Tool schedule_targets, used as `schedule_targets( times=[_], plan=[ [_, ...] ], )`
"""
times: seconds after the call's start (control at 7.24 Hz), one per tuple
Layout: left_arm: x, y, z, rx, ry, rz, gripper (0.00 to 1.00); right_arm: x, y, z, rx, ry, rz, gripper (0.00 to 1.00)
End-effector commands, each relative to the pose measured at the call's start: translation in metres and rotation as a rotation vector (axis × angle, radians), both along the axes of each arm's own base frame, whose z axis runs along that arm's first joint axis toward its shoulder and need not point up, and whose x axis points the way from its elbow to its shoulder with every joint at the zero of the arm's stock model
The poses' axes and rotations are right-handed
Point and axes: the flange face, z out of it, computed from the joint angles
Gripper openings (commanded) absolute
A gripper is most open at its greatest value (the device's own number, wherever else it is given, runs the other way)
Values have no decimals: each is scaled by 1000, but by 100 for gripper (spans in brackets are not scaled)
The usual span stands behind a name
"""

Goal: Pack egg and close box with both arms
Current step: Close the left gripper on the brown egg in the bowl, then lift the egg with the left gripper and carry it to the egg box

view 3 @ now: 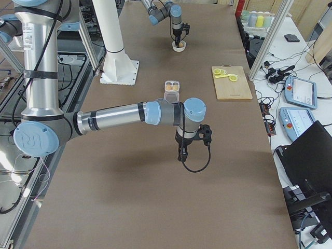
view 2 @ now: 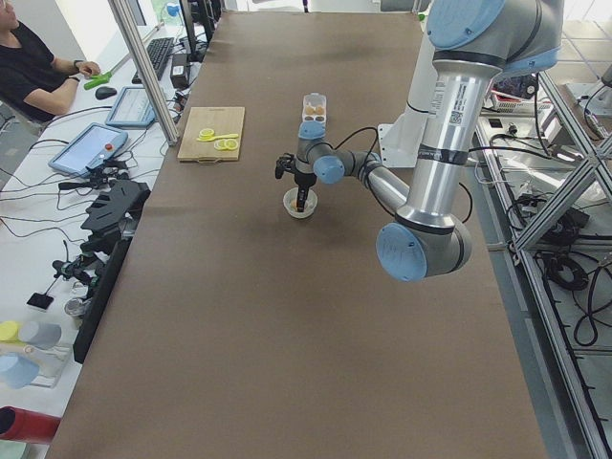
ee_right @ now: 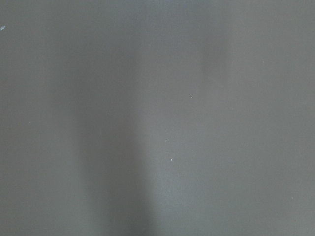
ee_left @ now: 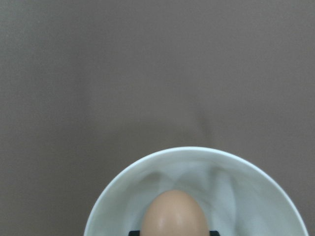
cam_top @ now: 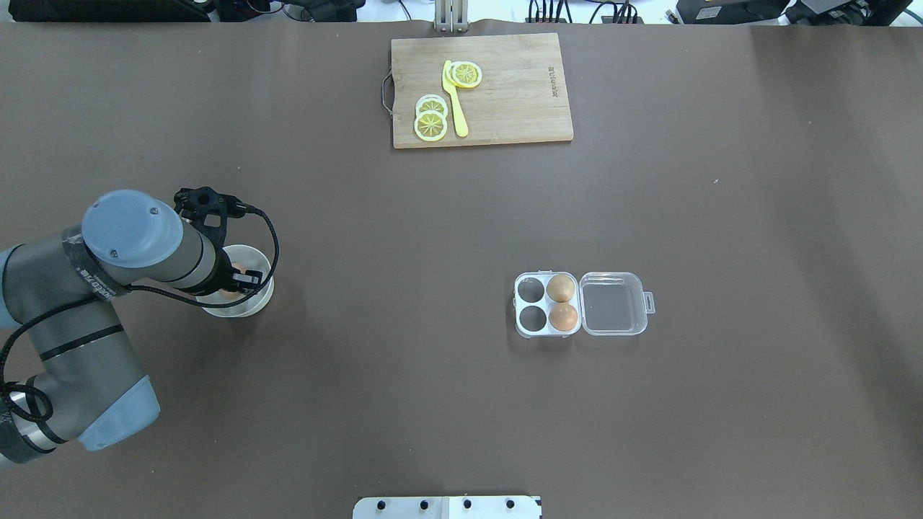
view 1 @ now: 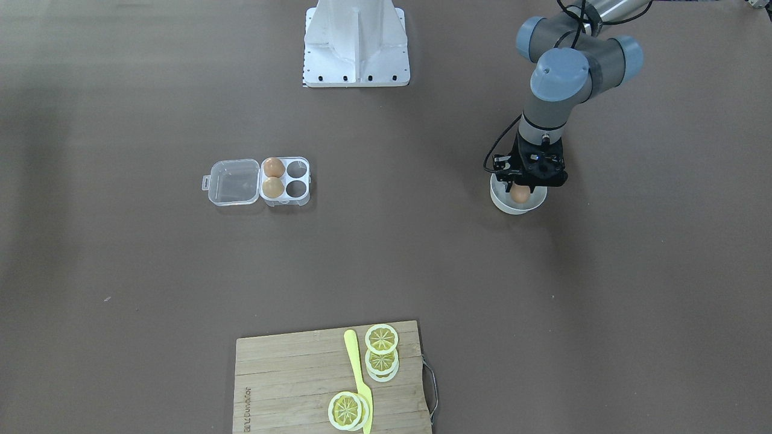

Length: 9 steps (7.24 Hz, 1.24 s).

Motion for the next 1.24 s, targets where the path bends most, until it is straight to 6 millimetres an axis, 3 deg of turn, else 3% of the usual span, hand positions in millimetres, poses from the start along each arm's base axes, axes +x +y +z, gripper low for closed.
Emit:
schedule_targets(
  times=[0.0, 0.14, 0.41, 0.69, 0.83, 1.1],
  plan=[
    [-9, 3, -7, 9, 14, -3, 20, 0, 0, 0, 0, 0, 1, 100],
    [-15, 4, -8, -7, 27, 6, 18, 0, 0, 0, -2, 0, 3, 100],
    [-44, 16, -19, 3, 60, -1, 0, 0, -3, -3, 4, -2, 3, 100],
    [-70, -1, -40, -23, 129, -20, 0, 0, -3, -5, 7, -2, 3, 100],
    [-71, -6, -55, -23, 162, -44, 0, 0, -3, -5, 7, -2, 3, 100],
    [-54, -18, -105, -63, 280, -144, 0, -1, -5, -7, 10, -10, 3, 100]
  ],
)
